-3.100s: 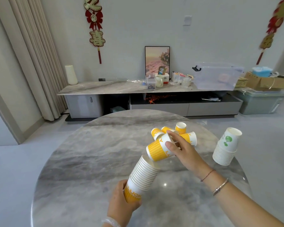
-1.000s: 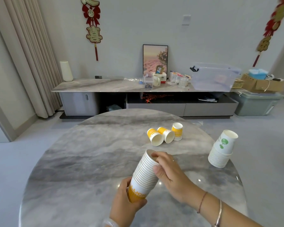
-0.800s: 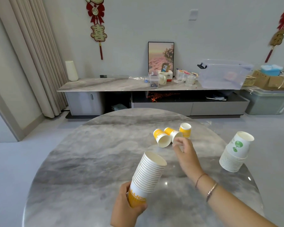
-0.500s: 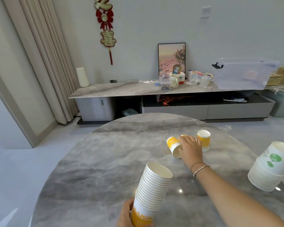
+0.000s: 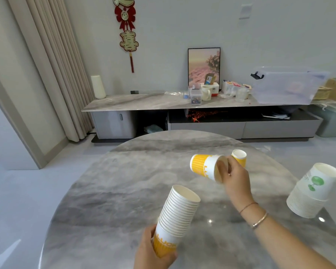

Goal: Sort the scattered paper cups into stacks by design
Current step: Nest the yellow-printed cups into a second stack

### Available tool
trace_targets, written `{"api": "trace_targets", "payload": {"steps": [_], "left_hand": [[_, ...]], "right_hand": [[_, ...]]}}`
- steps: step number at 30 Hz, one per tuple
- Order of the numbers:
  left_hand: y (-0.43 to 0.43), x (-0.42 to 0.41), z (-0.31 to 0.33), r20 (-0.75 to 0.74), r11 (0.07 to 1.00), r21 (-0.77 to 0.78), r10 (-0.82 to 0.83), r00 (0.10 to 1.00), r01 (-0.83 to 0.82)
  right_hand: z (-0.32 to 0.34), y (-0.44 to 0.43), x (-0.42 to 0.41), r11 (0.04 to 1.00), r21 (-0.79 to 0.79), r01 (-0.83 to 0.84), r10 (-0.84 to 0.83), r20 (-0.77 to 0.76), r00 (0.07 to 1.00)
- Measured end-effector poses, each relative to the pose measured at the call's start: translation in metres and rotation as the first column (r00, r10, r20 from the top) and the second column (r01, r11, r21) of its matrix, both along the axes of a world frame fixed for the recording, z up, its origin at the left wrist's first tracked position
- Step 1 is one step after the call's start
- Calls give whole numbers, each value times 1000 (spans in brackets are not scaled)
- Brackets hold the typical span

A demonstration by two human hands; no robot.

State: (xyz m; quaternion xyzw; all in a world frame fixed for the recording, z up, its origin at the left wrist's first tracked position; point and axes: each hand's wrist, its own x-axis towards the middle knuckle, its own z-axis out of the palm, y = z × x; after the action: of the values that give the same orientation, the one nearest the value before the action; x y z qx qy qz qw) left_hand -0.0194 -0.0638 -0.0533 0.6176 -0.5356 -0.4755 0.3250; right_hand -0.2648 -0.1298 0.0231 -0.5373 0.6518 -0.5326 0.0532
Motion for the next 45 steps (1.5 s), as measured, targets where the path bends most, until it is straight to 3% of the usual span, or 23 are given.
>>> {"api": "trace_targets", "payload": {"steps": [3,5,7,11,15,18,20,22,24,27,34,38,42,45], "left_hand": [[9,-4,6,15,996,-84,19,1000,-17],[15,-6,10,6,992,-124,-15,1000,16],[19,-8,16,9,986,-154,-68,998,68],[28,-14,25,22,963,-212,-163,986,164],[30,-17,23,18,952,-219,-215,976,214],[32,-17,19,4,960,-195,-204,979,201],[32,-16,16,0,965,-185,-191,982,187],[30,-14,13,4,972,-162,-174,985,172],[27,-10,11,6,980,-141,-141,990,141],[20,-3,6,15,985,-134,-111,994,112],[10,-1,3,27,991,-120,-64,998,67],[7,-3,5,34,992,-104,-73,997,77],[9,-3,7,35,990,-125,-61,998,65],[11,-1,9,29,989,-136,-60,998,63]], "right_hand": [[47,34,-5,975,31,-220,214,140,967],[65,51,-6,919,223,-325,322,52,945],[73,60,-3,846,409,-342,398,-57,916],[78,72,7,692,645,-322,495,-99,863],[56,76,20,625,736,-260,556,-185,811],[47,71,19,602,738,-306,574,-133,808],[43,56,9,675,606,-421,459,102,882],[31,35,-10,858,427,-284,140,337,931],[6,12,-32,919,393,-9,-139,345,928],[-33,-18,-45,860,486,153,-320,283,904],[-65,-69,-40,779,506,369,-490,127,862],[-70,-84,-40,765,494,413,-513,80,855],[-71,-76,-33,805,457,379,-475,115,872],[-60,-49,-18,906,339,253,-328,184,927]]}}
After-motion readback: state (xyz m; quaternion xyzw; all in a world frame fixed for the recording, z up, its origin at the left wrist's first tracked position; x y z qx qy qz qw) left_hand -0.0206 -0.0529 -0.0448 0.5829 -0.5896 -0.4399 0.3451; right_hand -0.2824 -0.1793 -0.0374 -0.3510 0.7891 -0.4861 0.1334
